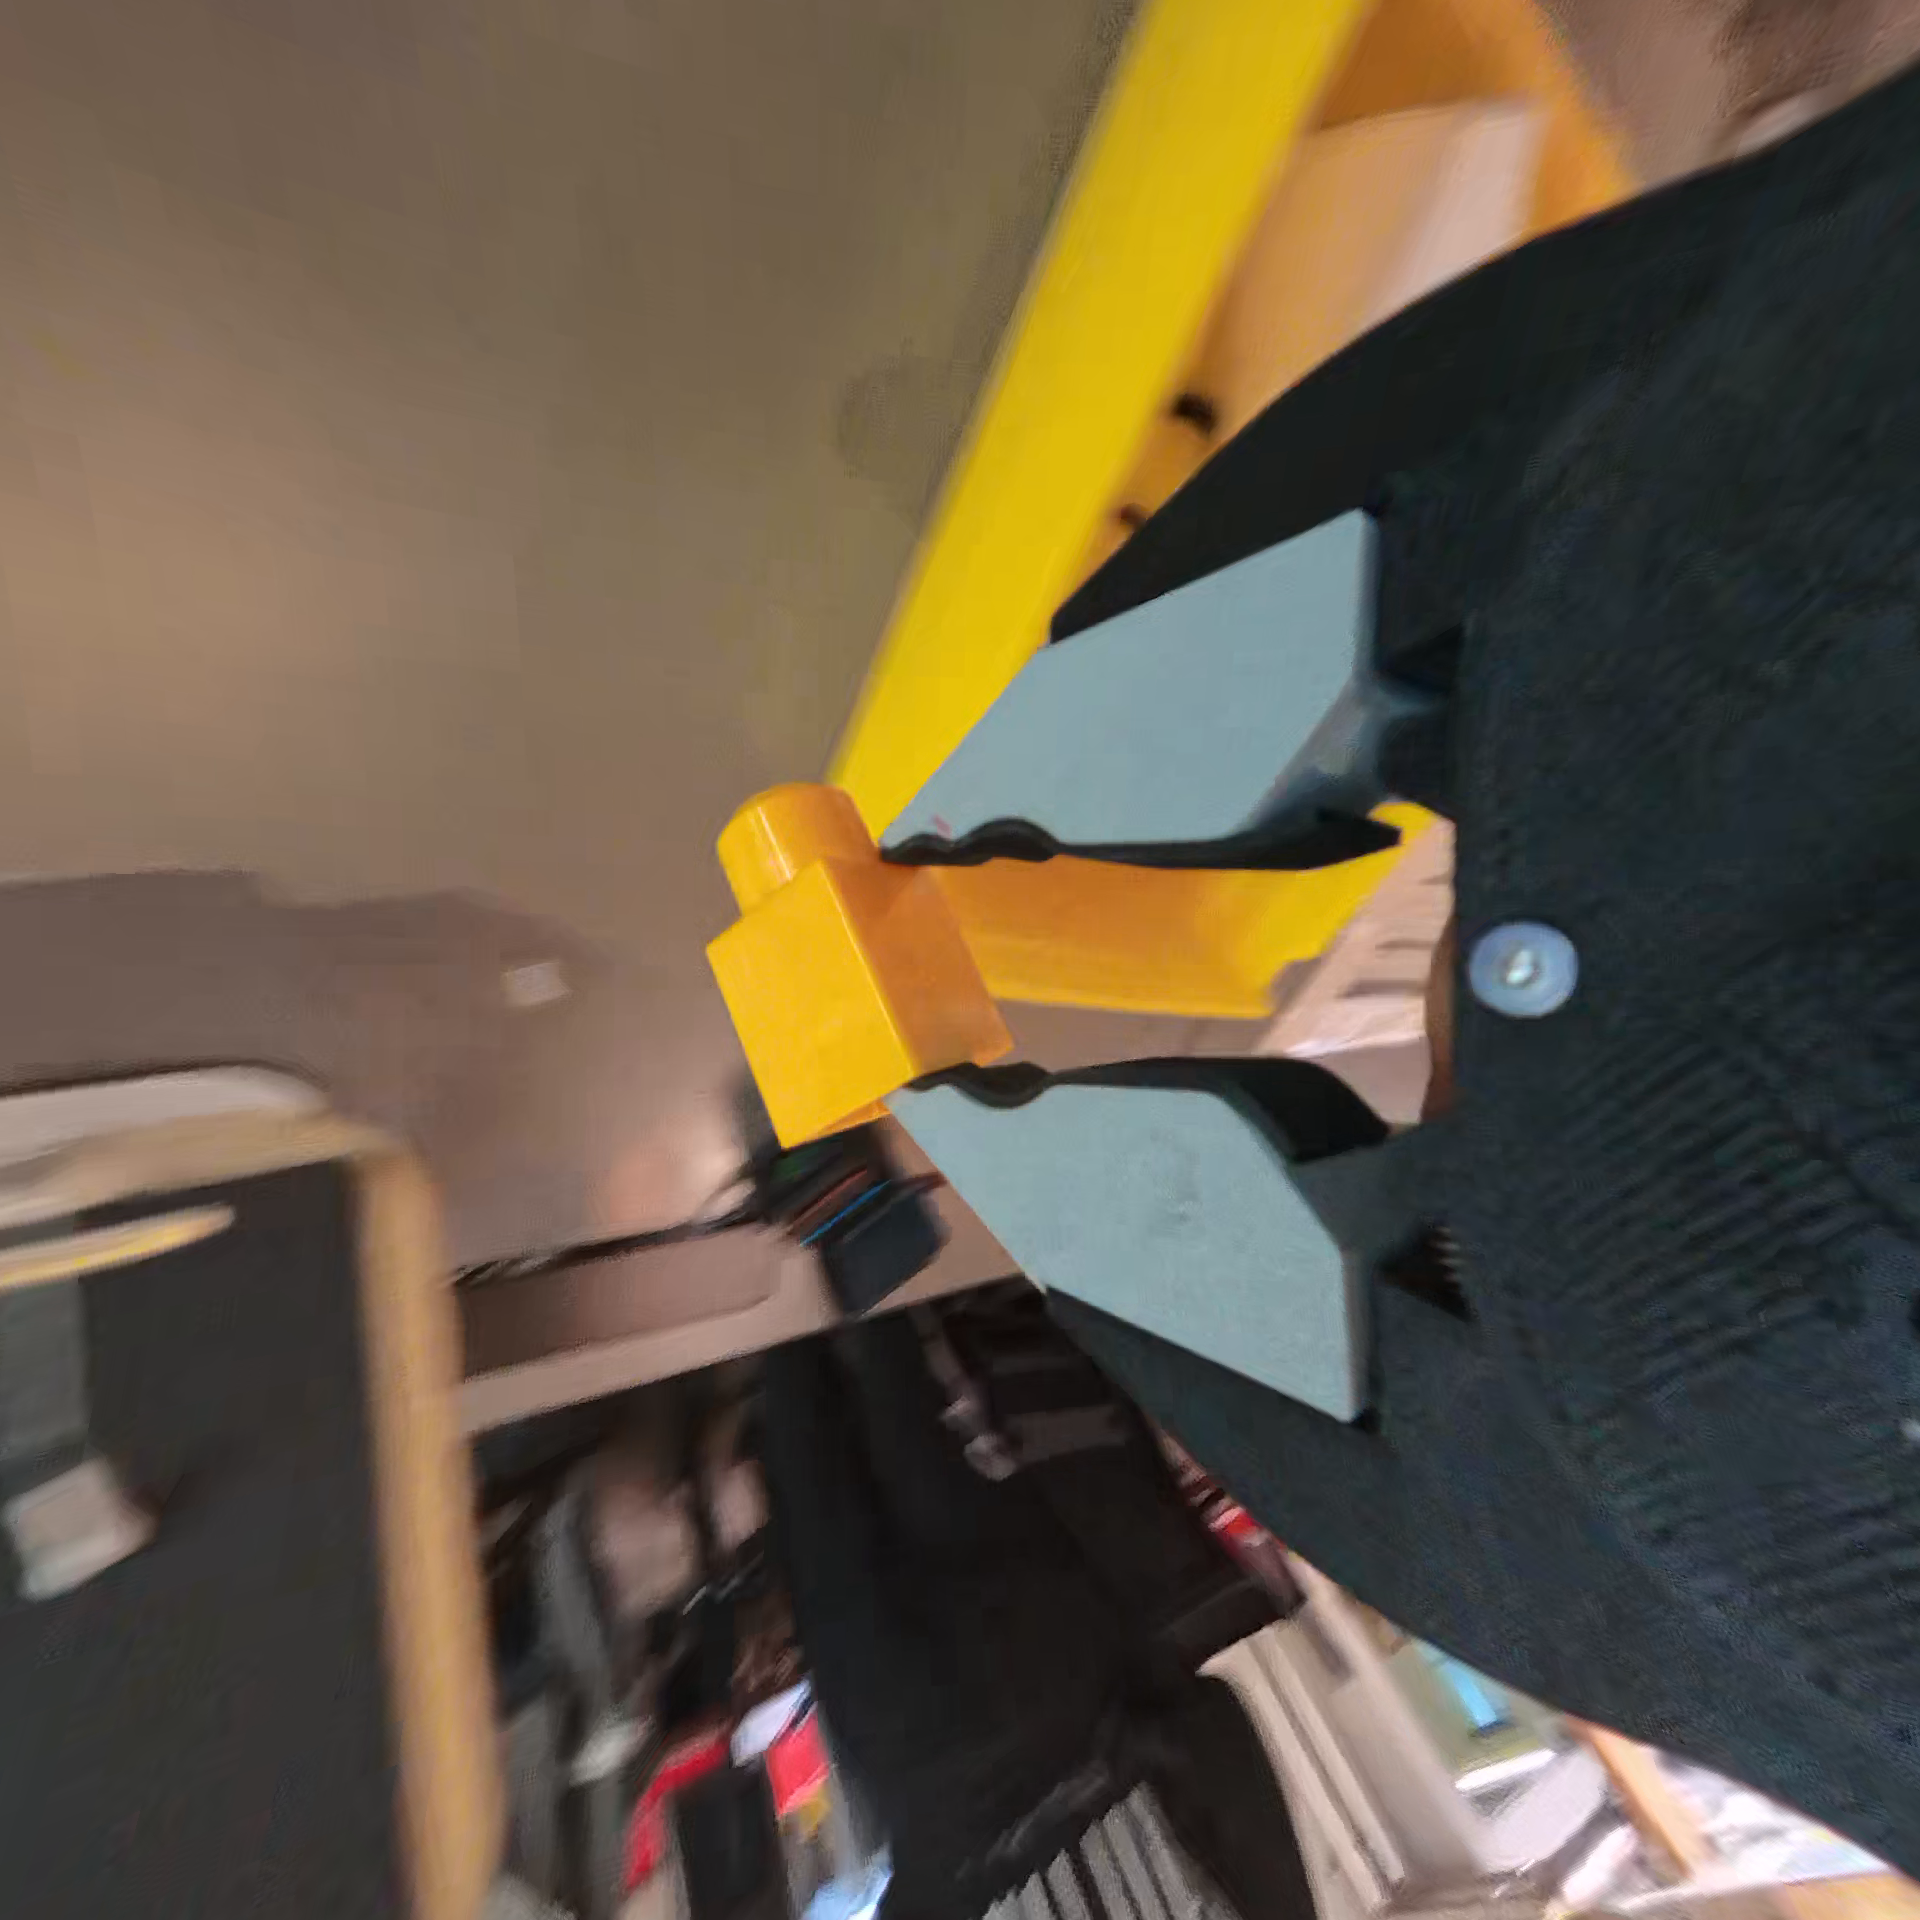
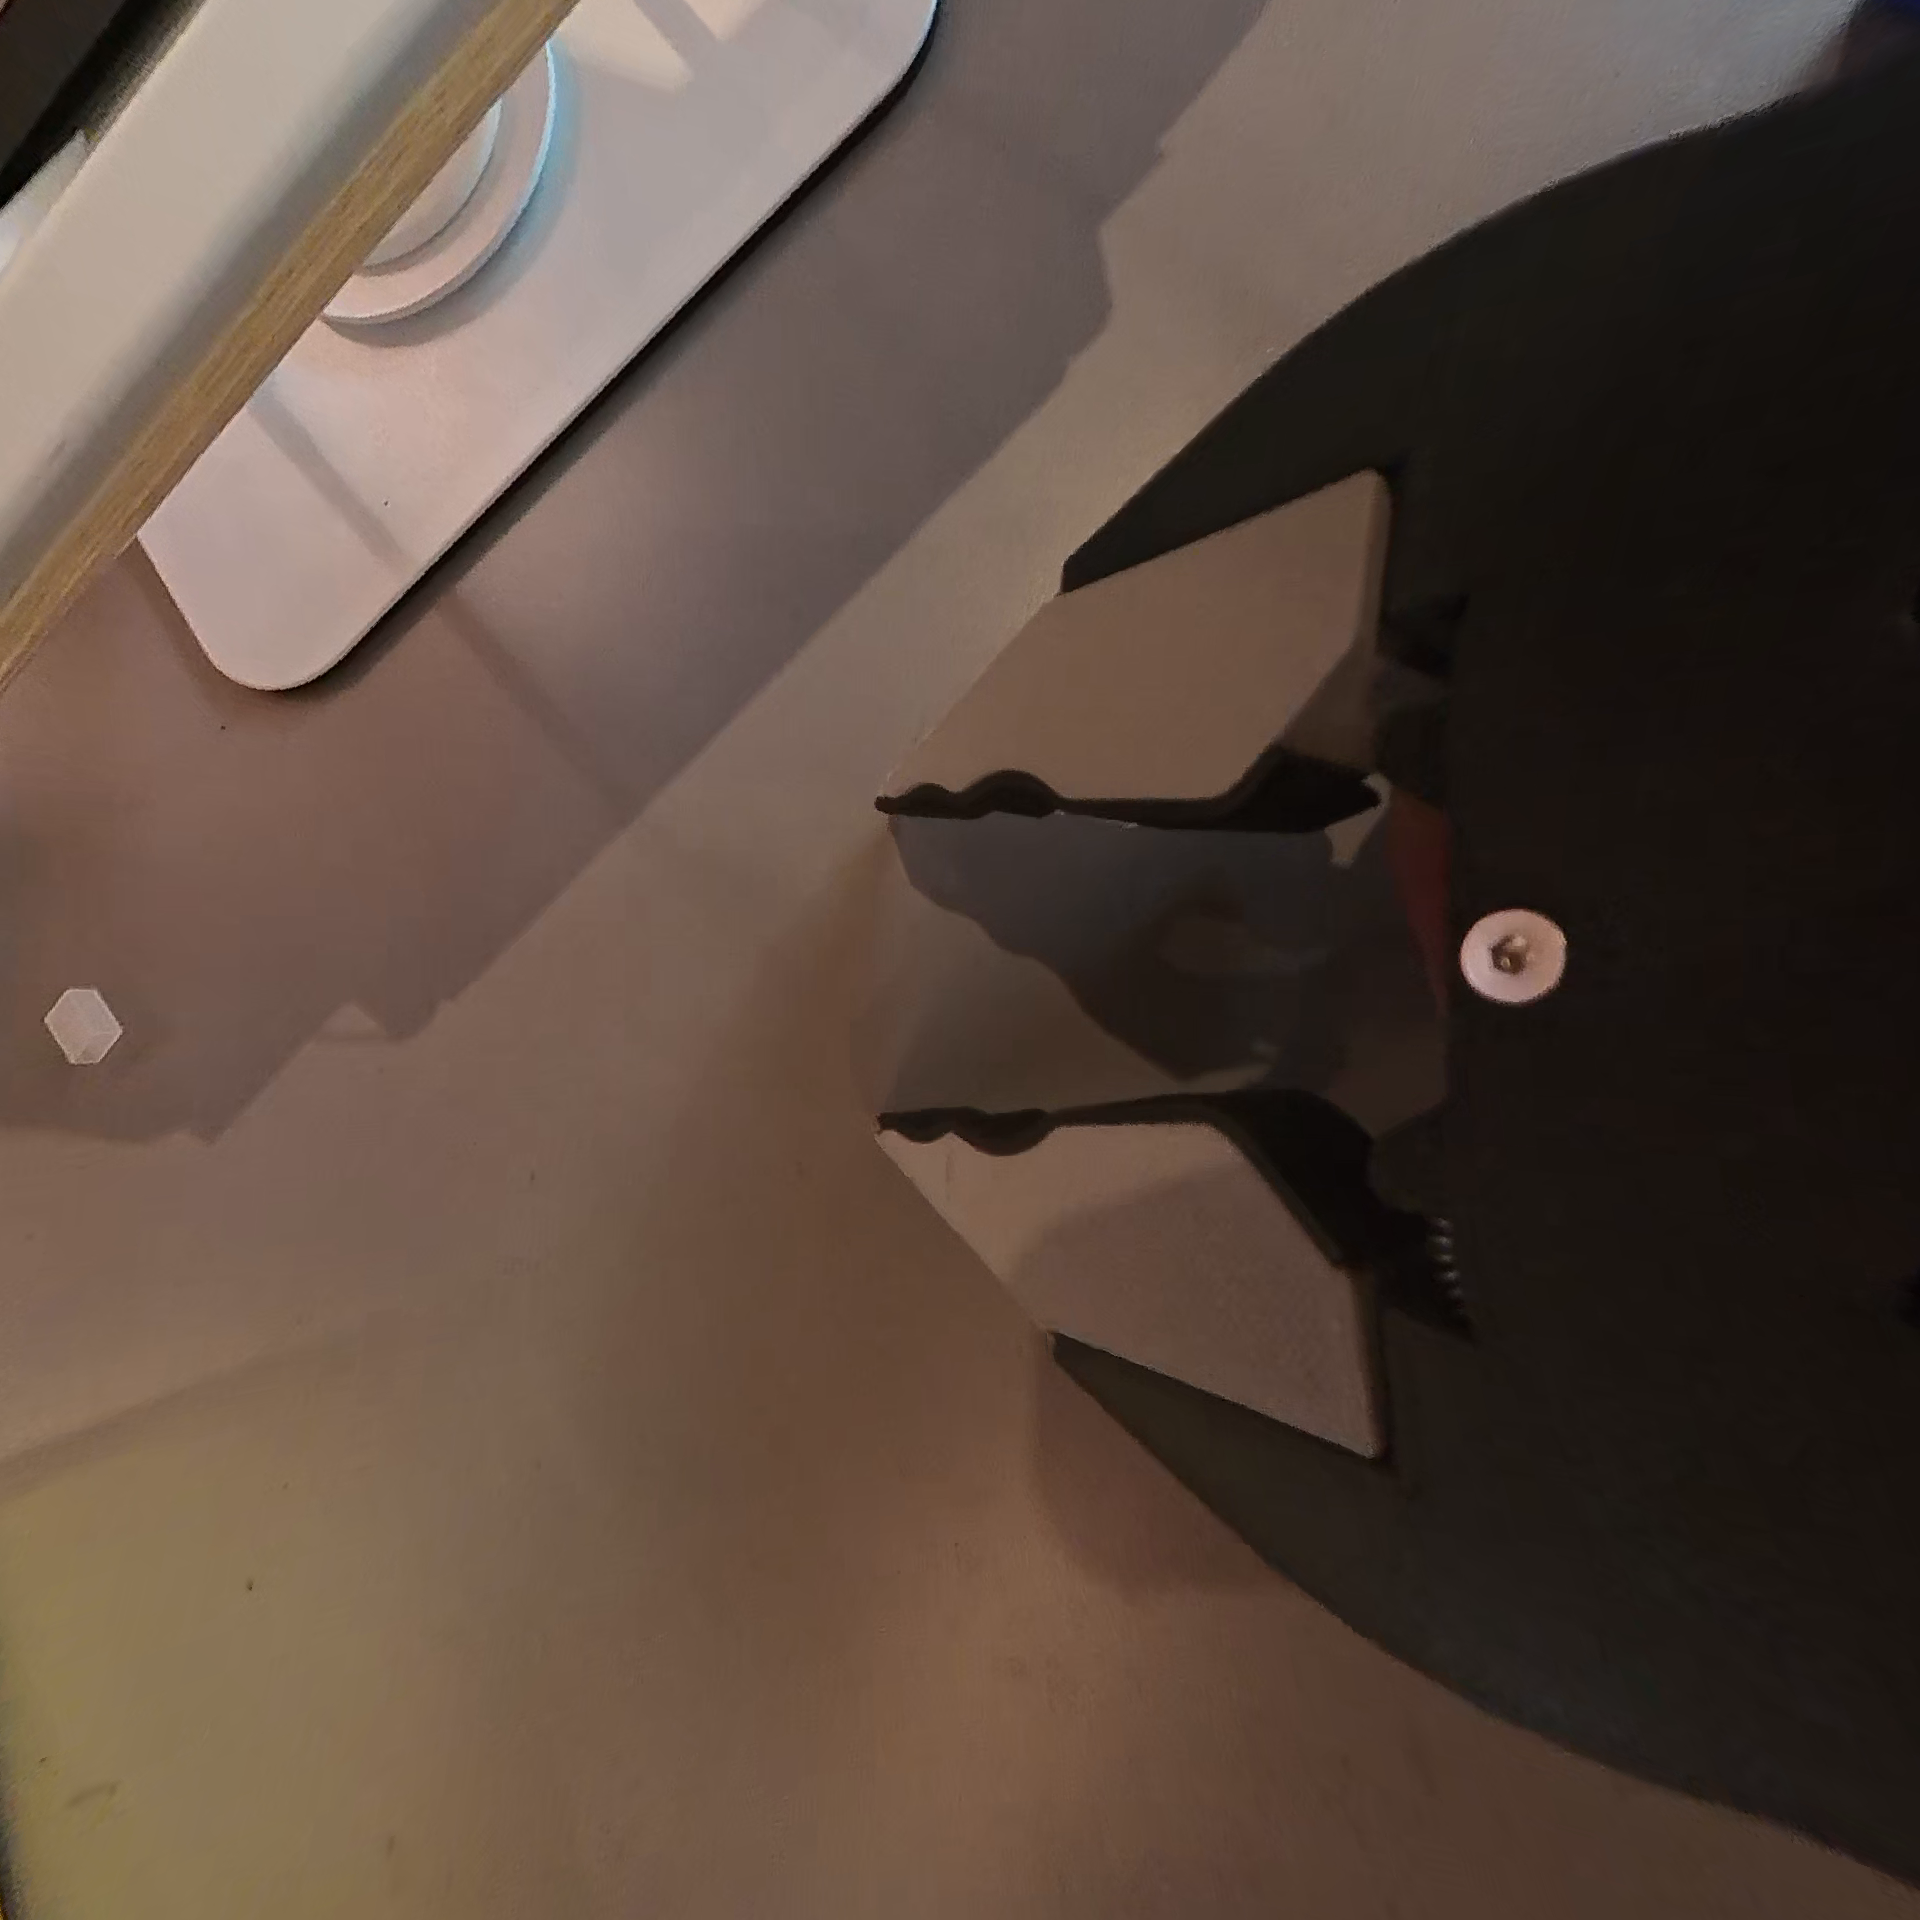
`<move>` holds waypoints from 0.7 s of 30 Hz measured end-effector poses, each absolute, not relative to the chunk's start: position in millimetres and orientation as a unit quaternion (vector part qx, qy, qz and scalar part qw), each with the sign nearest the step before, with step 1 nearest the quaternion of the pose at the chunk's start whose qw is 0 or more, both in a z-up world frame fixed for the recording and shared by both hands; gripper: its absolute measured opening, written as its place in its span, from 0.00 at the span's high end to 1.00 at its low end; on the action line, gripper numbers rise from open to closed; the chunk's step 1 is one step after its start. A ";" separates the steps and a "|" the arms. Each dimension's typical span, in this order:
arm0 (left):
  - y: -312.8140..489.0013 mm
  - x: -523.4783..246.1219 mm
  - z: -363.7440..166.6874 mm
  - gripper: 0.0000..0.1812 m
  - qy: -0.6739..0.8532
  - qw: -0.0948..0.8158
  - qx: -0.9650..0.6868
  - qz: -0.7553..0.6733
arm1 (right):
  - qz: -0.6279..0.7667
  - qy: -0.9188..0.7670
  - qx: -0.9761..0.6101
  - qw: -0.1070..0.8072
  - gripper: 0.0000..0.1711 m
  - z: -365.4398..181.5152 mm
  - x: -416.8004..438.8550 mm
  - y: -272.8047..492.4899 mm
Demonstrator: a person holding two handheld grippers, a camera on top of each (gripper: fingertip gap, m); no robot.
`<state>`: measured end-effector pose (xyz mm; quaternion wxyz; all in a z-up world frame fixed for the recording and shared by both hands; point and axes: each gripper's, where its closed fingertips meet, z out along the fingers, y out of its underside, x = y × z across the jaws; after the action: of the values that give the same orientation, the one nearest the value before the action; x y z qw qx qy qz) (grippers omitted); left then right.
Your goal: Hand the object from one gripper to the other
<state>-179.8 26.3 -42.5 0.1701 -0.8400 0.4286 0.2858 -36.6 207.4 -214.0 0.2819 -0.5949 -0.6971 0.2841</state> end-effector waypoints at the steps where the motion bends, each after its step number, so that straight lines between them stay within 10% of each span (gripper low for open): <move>1: 43.6 -159.6 -40.6 0.80 0.440 0.209 -0.824 0.291 | 0.284 -0.699 -0.592 0.284 0.69 -213.4 -36.7 206.6; 8: 144.0 -86.7 -87.5 0.80 0.418 0.358 -0.771 0.321 | 0.299 -0.700 -0.551 0.342 0.69 -189.6 -36.1 212.2; 21: 178.3 -56.2 -180.7 0.81 0.513 0.329 -0.724 0.323 | 0.426 -0.676 -0.518 0.304 0.73 -171.2 -41.4 195.3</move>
<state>-56.2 178.3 -180.7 0.3292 -0.7236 0.5134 0.3231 -41.4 195.3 -171.2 0.3037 -0.5183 -0.6762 0.4264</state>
